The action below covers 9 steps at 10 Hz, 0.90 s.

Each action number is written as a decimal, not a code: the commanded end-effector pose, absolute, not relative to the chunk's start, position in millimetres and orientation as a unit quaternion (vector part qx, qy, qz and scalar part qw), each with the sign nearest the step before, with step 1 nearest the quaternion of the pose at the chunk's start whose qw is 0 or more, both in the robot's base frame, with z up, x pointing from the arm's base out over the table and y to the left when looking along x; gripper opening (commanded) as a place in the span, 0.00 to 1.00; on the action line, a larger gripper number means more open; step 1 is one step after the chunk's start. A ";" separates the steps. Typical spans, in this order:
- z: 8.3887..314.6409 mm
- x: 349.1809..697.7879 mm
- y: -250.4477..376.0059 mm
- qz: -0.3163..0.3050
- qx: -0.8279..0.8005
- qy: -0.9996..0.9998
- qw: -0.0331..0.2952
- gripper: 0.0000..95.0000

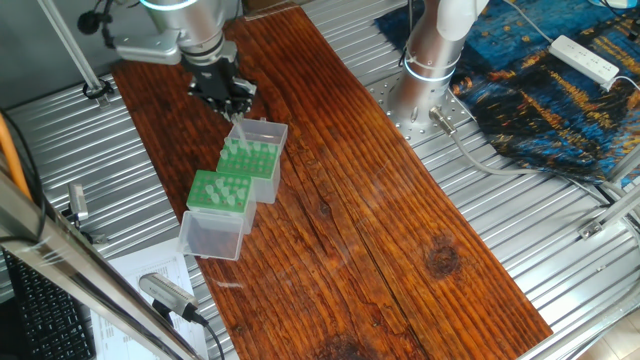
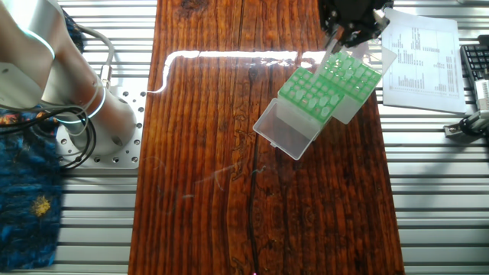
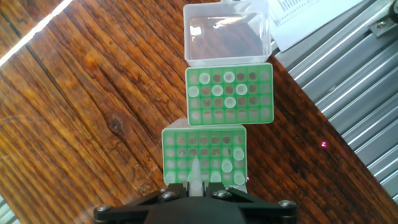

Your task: Transfer all large pipette tips from one holder to another

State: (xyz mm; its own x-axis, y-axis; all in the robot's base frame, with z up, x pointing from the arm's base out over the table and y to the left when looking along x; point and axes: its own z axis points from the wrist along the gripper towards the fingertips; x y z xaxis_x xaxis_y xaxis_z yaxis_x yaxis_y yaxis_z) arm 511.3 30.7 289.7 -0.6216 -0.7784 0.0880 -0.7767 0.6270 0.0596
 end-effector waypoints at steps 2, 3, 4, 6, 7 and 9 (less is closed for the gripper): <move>288.3 509.6 27.2 -0.007 0.439 -0.897 0.058 0.00; 286.9 506.1 26.5 -0.008 0.438 -0.897 0.058 0.00; 286.2 504.0 25.9 -0.007 0.437 -0.897 0.058 0.00; 285.8 503.5 25.1 -0.007 0.438 -0.897 0.057 0.00; 284.5 504.2 23.9 -0.006 0.441 -0.896 0.056 0.00; 281.1 506.1 21.2 -0.010 0.444 -0.894 0.053 0.00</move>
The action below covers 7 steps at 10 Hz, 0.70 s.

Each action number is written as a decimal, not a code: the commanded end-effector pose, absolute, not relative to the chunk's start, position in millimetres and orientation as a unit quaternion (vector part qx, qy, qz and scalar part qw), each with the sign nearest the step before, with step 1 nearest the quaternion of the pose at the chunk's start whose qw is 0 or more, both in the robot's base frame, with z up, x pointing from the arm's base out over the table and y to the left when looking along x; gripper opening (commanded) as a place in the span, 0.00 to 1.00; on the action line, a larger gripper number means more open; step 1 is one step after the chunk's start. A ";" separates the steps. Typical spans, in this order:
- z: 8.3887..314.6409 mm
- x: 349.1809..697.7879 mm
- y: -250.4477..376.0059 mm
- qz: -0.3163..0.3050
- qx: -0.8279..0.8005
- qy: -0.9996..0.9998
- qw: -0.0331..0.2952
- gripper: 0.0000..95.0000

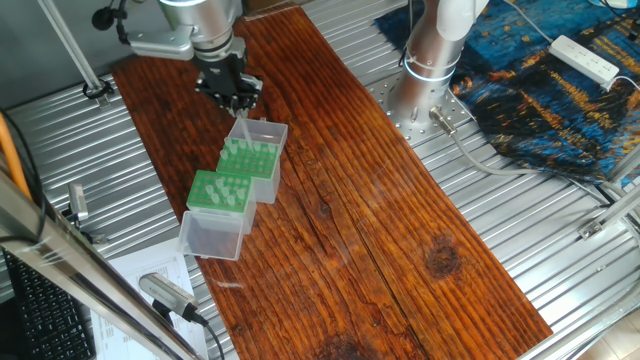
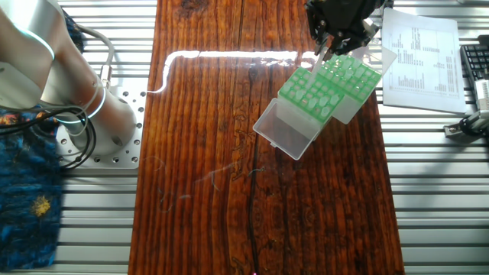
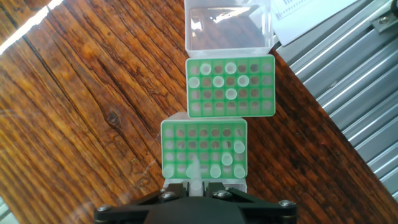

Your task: Transfer all large pipette tips from one holder to another

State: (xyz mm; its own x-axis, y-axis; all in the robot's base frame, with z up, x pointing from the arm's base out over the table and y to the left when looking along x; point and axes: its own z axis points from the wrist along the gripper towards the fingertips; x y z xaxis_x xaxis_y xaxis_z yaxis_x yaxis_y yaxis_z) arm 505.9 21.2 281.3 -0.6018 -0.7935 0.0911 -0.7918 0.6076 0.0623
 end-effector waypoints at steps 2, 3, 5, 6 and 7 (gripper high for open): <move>281.2 506.2 21.1 -0.010 0.445 -0.894 0.054 0.00; 281.3 506.2 21.1 -0.010 0.443 -0.895 0.053 0.00; 282.9 509.1 21.1 -0.011 0.437 -0.898 0.052 0.00; 284.0 511.1 21.2 -0.011 0.440 -0.896 0.053 0.00; 284.9 513.0 21.3 -0.011 0.447 -0.893 0.055 0.00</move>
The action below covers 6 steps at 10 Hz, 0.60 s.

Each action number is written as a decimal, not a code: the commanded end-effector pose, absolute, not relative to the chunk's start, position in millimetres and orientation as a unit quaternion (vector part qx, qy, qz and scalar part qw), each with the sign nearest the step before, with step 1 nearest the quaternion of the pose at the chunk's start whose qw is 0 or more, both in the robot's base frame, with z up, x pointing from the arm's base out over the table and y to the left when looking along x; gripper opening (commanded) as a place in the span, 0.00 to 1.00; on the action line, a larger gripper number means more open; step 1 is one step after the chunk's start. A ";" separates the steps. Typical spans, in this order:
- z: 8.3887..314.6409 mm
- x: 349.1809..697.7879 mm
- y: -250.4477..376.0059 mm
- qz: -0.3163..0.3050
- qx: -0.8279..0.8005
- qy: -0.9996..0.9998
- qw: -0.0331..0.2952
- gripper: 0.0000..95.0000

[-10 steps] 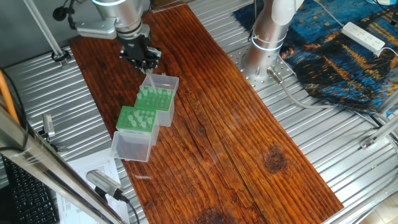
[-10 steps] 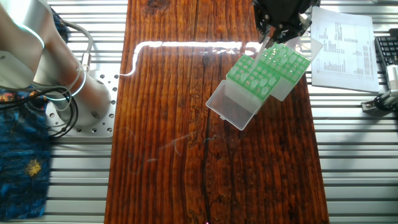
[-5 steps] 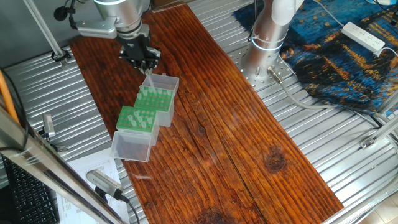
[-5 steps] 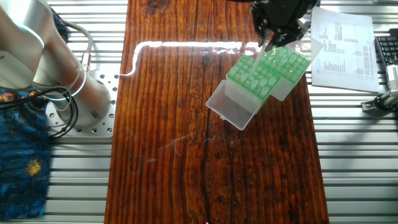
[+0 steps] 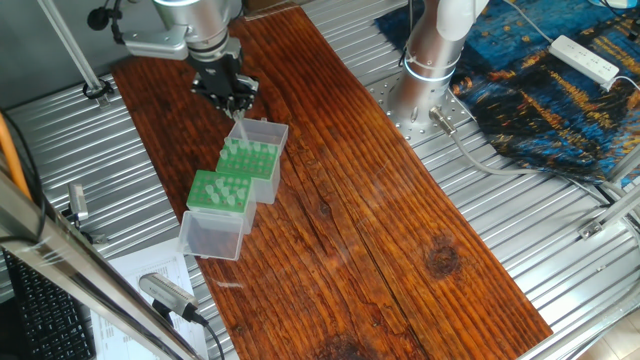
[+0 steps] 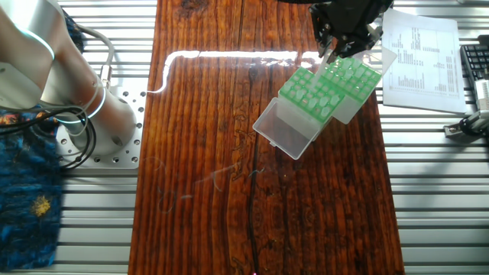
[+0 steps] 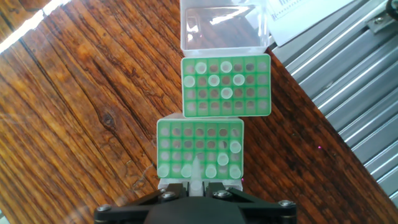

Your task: Transfer all large pipette tips from one holder to another

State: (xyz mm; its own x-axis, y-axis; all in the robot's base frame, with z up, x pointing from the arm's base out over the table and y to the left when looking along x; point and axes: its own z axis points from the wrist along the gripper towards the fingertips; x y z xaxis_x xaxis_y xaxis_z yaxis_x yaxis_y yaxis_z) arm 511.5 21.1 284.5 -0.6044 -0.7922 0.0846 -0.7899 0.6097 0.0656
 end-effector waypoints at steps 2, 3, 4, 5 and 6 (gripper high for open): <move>285.2 515.3 21.9 -0.011 0.457 -0.888 0.055 0.00; 285.2 515.3 21.9 -0.009 0.461 -0.886 0.056 0.00; 285.6 514.7 21.5 -0.008 0.459 -0.887 0.055 0.00; 286.0 514.1 20.8 -0.007 0.458 -0.887 0.055 0.00; 285.9 514.1 20.7 -0.005 0.458 -0.887 0.055 0.00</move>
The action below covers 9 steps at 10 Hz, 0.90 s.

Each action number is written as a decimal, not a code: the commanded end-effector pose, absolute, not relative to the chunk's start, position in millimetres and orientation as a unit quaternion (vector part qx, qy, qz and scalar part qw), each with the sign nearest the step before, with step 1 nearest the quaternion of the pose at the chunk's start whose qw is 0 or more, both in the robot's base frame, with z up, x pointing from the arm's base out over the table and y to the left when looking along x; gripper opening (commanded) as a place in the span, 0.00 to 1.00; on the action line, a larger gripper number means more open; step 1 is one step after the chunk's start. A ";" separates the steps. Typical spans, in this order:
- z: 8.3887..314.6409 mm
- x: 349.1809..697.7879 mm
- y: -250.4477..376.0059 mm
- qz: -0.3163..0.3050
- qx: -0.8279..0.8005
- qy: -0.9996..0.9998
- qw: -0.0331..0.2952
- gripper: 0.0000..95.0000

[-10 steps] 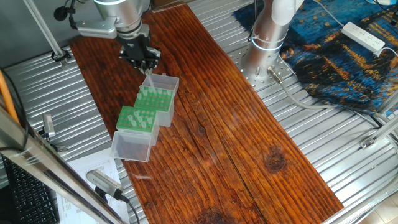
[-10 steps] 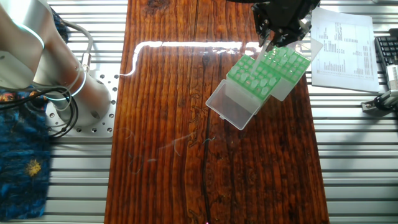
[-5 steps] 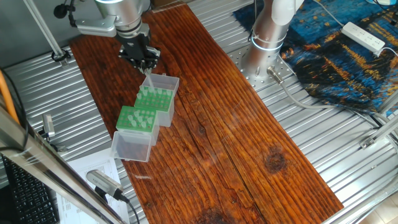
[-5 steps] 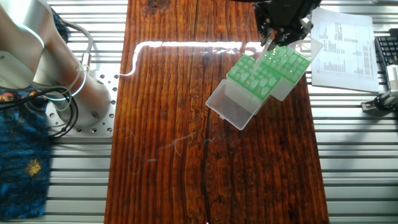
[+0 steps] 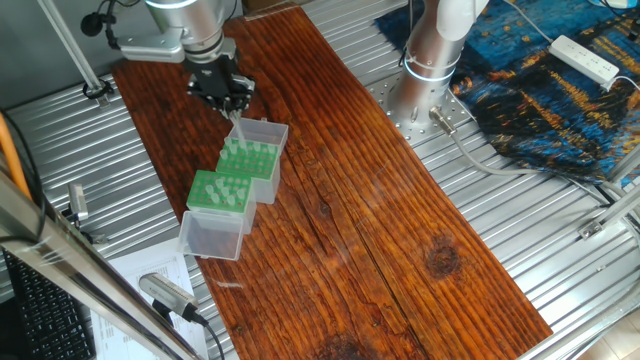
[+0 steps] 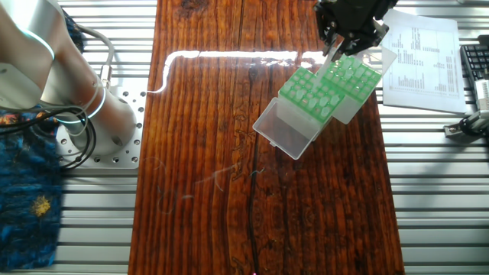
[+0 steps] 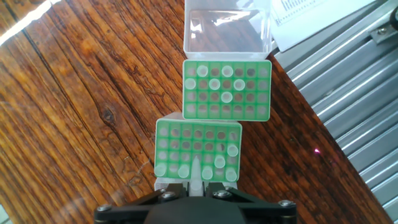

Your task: Transfer all large pipette tips from one holder to another

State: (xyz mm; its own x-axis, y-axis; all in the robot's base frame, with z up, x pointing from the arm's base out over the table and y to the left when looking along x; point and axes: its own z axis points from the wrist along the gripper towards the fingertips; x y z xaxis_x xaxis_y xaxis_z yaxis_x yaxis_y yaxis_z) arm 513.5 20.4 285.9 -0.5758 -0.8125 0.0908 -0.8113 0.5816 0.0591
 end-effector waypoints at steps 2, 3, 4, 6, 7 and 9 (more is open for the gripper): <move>285.2 516.1 19.7 -0.005 0.462 -0.885 0.055 0.00; 284.3 519.5 18.3 -0.006 0.472 -0.880 0.054 0.00; 283.8 520.3 17.9 -0.009 0.473 -0.879 0.054 0.00; 283.2 520.7 17.7 -0.014 0.474 -0.878 0.057 0.00; 283.1 520.6 17.7 -0.013 0.475 -0.878 0.059 0.00; 282.7 520.6 17.4 -0.012 0.473 -0.879 0.060 0.00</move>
